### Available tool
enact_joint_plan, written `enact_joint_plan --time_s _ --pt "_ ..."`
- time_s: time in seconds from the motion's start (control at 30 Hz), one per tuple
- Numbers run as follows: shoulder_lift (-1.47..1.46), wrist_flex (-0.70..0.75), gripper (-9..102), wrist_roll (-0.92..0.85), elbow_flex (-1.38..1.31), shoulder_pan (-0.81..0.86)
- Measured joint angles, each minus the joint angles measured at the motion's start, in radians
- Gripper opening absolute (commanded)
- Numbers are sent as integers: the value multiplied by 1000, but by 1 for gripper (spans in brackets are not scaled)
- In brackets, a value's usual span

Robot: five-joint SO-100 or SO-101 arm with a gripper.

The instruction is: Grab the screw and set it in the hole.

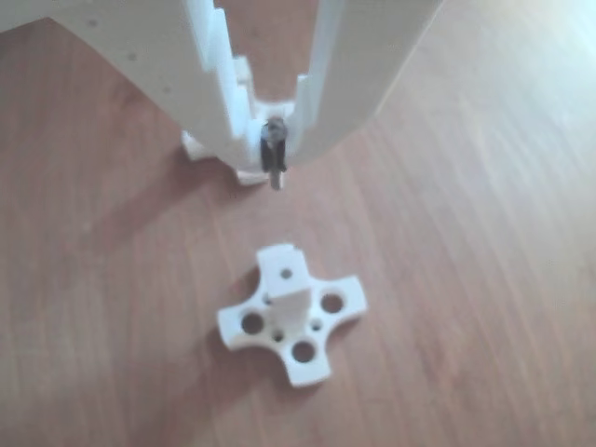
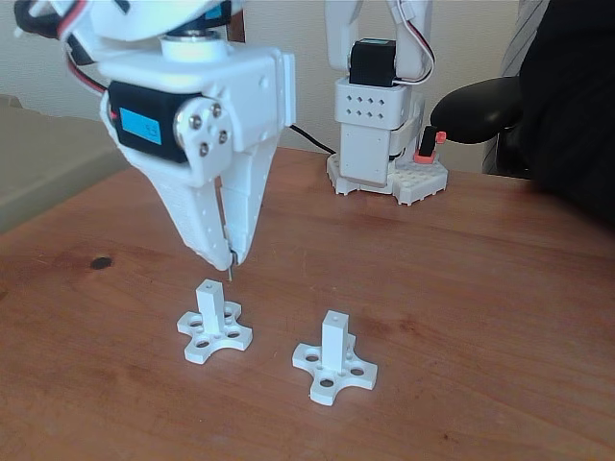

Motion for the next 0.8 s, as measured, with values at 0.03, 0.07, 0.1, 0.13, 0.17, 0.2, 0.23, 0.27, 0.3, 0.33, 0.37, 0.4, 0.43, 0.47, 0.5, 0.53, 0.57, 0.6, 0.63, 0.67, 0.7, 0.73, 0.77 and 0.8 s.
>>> enact_joint_plan --time_s 0.03,0.07,0.1,0.13,0.17,0.2,0.23,0.27,0.3,0.33,0.37,0.4,0.43,0.47,0.5,0.53,0.57,0.6,0.63,0.67,0.7,0.73,0.77,0.8 --pt "0 0 -4 2 0 -2" --pt "0 0 -4 6 0 -9" --pt "0 0 -4 11 0 -15" --pt "0 0 -4 14 0 -21" --pt "0 0 -4 18 0 -31" --pt "0 0 -4 20 0 -34" --pt "3 0 -4 23 0 -41" --pt "9 0 -4 23 0 -46" --pt "18 0 -4 26 0 -52" --pt "34 0 -4 28 0 -58" --pt "44 3 -4 29 0 -64" --pt "52 9 -4 32 0 -69" --pt "61 14 -4 35 0 -75" --pt "66 15 -4 35 0 -80" --pt "71 18 -4 35 0 -84" --pt "75 18 -4 35 0 -92" --pt "75 18 -4 35 0 -104" --pt "75 18 -4 37 0 -109" --pt "75 18 -4 40 2 -112" --pt "75 18 -4 44 8 -118" --pt "75 18 -4 48 18 -126" --pt "75 18 -4 49 26 -132" --pt "75 17 -4 52 32 -143" --pt "75 17 -4 55 37 -149"
